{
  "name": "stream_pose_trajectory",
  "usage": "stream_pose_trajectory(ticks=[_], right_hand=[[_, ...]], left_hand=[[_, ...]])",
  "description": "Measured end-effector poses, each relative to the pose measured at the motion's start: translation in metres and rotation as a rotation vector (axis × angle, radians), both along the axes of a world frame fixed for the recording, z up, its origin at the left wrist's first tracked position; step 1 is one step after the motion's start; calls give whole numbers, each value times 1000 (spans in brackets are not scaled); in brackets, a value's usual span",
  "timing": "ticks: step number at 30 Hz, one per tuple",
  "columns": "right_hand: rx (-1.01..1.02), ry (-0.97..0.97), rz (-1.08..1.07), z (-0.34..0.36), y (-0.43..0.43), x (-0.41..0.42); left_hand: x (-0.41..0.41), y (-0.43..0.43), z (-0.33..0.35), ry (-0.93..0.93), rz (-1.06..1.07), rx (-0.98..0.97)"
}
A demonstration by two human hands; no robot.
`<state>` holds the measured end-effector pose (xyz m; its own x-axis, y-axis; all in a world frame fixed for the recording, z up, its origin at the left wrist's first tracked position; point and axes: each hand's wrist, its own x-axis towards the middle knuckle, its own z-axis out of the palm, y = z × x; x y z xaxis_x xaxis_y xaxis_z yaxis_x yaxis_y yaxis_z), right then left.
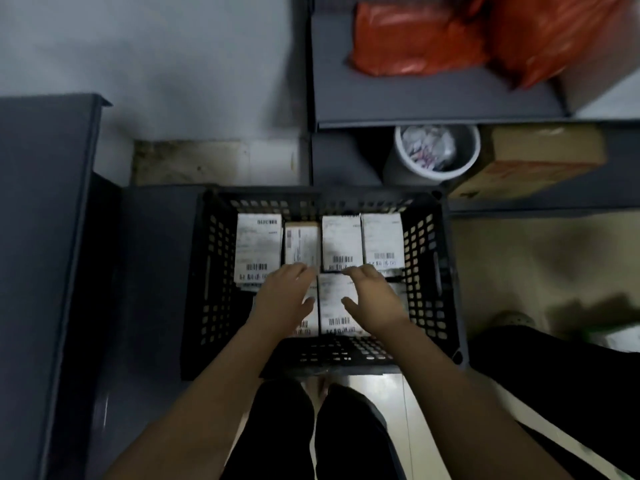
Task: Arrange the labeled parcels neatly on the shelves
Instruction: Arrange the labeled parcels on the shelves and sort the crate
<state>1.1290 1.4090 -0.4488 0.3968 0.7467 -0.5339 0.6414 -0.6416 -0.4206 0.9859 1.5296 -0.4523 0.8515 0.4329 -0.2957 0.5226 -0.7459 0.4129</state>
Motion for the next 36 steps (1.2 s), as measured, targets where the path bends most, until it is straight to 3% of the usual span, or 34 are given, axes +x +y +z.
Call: stream_pose_trajectory(ticks=[9,17,31,36], right_hand=[[281,-255,47,170,48,16],[499,-413,94,264,54,12],[667,-316,510,277,79,-26],[704,-240,736,273,79,-69]], left_hand=[[22,47,166,-399,-2,331],[5,54,265,-550,36,451],[-62,12,275,-500,466,552],[-108,-33,272,-394,683,625]])
